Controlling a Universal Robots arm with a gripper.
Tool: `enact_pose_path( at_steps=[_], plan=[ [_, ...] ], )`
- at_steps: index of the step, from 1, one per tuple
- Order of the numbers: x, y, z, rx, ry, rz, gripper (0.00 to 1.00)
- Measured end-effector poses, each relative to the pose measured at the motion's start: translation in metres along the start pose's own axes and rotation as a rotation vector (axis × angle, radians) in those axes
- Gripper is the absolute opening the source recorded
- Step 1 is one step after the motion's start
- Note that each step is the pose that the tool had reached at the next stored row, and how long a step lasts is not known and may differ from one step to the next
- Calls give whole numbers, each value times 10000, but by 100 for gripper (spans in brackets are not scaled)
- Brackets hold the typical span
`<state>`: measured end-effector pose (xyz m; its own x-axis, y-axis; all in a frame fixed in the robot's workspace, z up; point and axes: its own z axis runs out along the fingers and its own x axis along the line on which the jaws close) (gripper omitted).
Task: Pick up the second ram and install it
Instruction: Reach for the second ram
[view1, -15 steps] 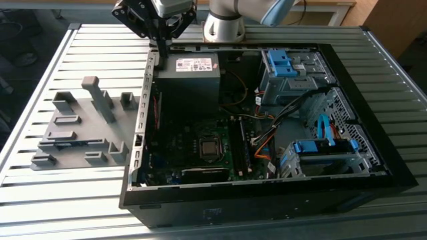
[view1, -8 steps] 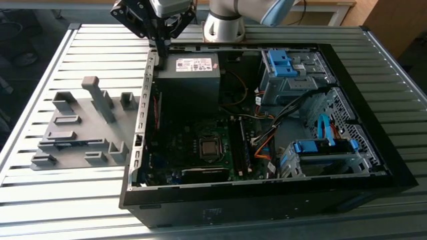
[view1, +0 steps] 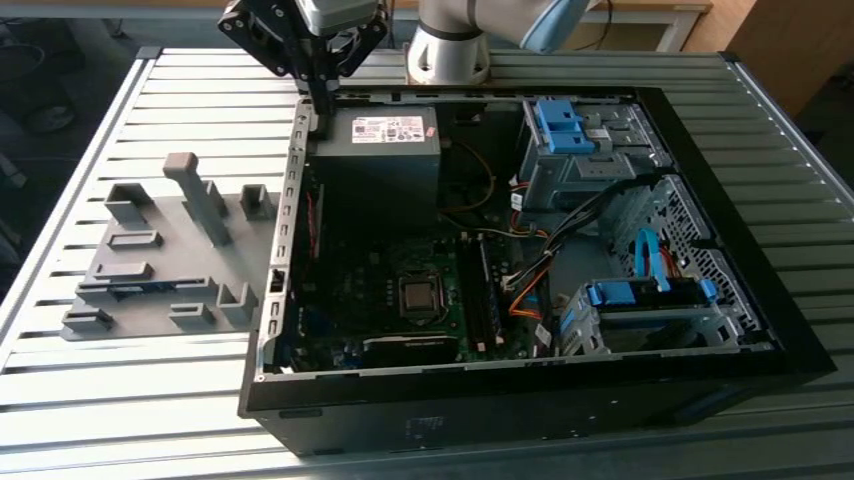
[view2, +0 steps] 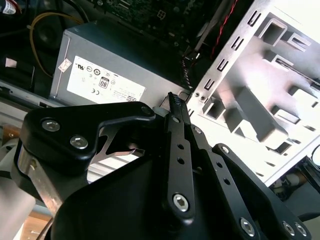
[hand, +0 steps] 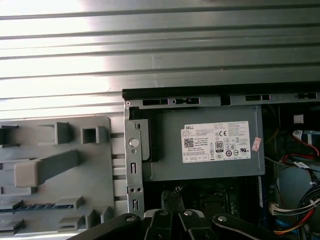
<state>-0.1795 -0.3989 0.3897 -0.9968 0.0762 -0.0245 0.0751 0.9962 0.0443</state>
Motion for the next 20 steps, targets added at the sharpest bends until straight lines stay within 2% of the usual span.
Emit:
enact_pose_path(
  at_steps=[20],
  plan=[
    [62,-5,1,0,0,0,11]
  ],
)
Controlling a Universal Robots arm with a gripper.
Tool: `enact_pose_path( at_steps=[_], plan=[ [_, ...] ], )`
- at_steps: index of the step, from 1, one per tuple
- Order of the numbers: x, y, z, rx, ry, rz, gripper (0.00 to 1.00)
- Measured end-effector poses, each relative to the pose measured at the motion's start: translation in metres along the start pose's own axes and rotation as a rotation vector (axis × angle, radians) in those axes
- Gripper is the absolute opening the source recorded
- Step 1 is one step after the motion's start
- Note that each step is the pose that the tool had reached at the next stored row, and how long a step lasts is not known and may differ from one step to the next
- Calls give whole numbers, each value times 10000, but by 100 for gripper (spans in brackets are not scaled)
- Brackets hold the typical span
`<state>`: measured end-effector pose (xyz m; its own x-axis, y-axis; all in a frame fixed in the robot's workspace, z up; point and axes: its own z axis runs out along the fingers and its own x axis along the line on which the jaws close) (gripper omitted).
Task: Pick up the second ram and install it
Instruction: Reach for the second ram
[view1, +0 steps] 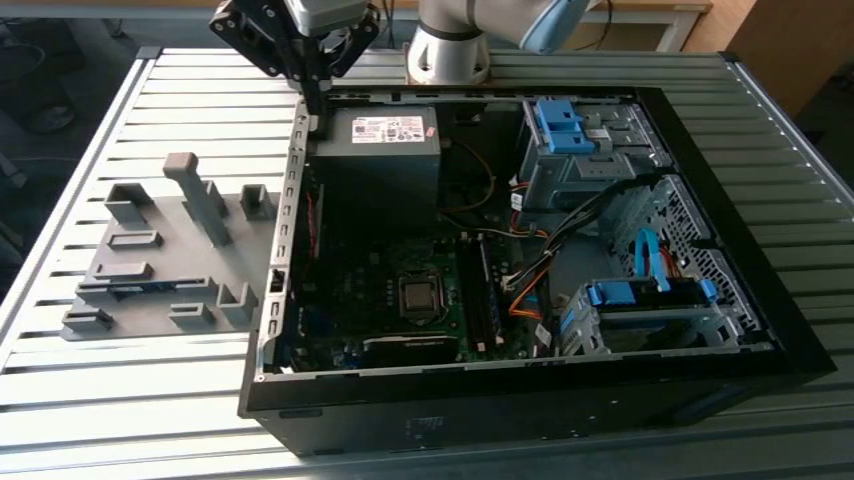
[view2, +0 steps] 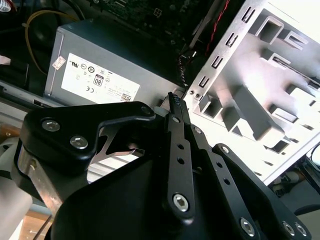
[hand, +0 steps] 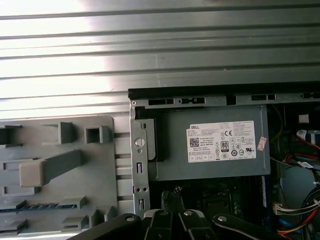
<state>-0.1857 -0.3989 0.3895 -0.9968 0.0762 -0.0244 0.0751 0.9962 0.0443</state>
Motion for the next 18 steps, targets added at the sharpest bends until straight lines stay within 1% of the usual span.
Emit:
enact_pose_path(
  at_steps=[18],
  plan=[
    [55,-4,0,0,0,0,11]
  ],
)
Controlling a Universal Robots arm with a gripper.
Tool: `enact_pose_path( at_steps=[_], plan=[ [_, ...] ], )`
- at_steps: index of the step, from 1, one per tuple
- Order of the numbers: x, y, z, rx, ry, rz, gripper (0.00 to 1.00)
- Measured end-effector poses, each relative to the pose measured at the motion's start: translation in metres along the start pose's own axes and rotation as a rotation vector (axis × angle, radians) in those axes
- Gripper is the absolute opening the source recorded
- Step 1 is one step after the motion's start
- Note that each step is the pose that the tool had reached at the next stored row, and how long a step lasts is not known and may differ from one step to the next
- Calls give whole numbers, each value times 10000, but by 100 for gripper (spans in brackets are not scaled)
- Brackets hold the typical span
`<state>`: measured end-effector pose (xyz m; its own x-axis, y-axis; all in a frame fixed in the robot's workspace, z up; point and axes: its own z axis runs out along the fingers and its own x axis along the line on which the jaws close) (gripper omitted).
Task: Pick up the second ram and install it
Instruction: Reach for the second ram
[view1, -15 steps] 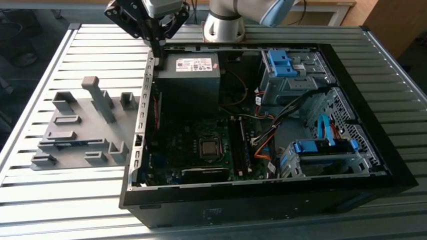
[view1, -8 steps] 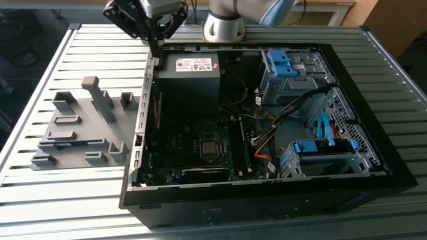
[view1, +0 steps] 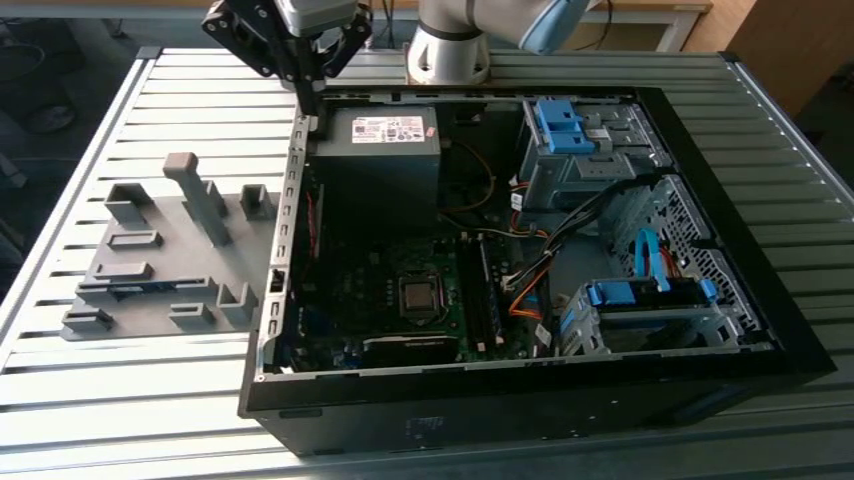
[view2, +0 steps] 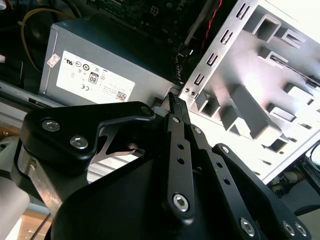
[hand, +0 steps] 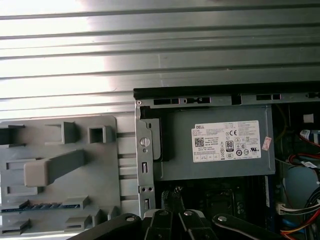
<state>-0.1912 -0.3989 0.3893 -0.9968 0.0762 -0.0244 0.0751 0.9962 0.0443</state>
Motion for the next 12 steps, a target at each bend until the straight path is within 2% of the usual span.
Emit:
enact_pose_path(
  at_steps=[12],
  plan=[
    [35,-3,0,0,0,0,11]
  ],
)
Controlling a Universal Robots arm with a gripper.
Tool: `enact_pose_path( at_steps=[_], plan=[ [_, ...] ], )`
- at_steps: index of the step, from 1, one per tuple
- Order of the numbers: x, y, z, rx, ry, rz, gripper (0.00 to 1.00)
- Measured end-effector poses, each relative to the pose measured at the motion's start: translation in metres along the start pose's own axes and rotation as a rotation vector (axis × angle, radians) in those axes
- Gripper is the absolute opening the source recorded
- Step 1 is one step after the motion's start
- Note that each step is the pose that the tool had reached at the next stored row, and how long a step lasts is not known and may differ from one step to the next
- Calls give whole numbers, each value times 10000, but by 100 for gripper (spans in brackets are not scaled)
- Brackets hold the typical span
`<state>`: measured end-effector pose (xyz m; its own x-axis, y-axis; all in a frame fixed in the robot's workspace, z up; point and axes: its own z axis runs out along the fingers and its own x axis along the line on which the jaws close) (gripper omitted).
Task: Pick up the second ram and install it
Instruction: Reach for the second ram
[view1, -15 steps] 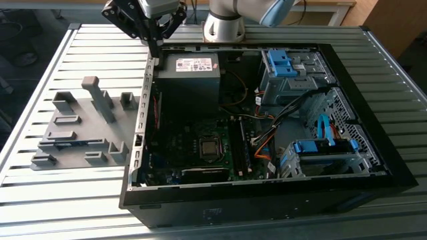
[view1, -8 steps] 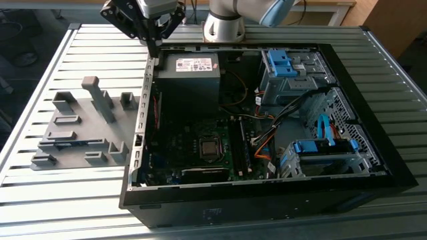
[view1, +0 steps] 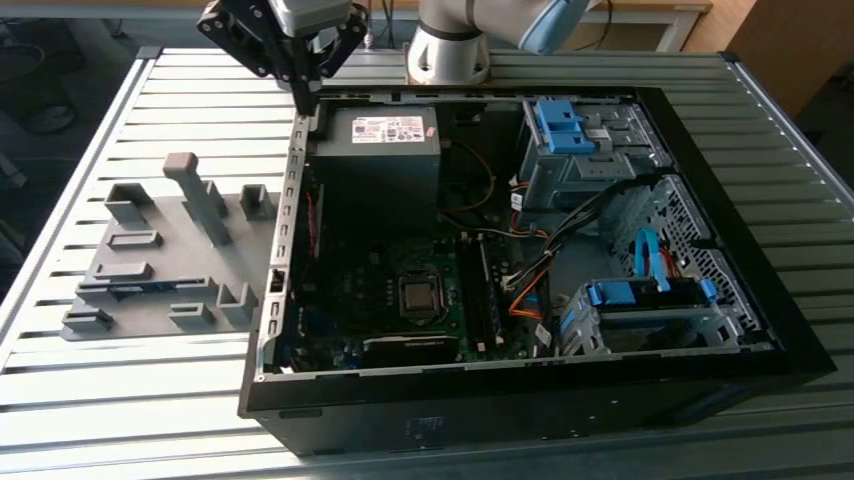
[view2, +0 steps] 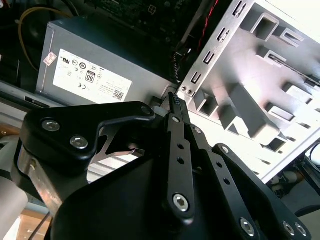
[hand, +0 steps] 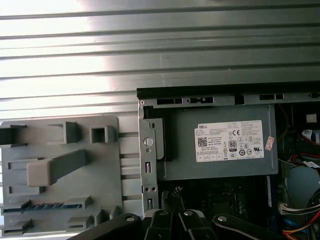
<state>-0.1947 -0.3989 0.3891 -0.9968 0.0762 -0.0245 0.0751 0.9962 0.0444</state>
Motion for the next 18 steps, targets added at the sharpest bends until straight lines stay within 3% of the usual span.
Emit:
enact_pose_path(
  at_steps=[18],
  plan=[
    [43,-3,1,0,0,0,11]
  ],
)
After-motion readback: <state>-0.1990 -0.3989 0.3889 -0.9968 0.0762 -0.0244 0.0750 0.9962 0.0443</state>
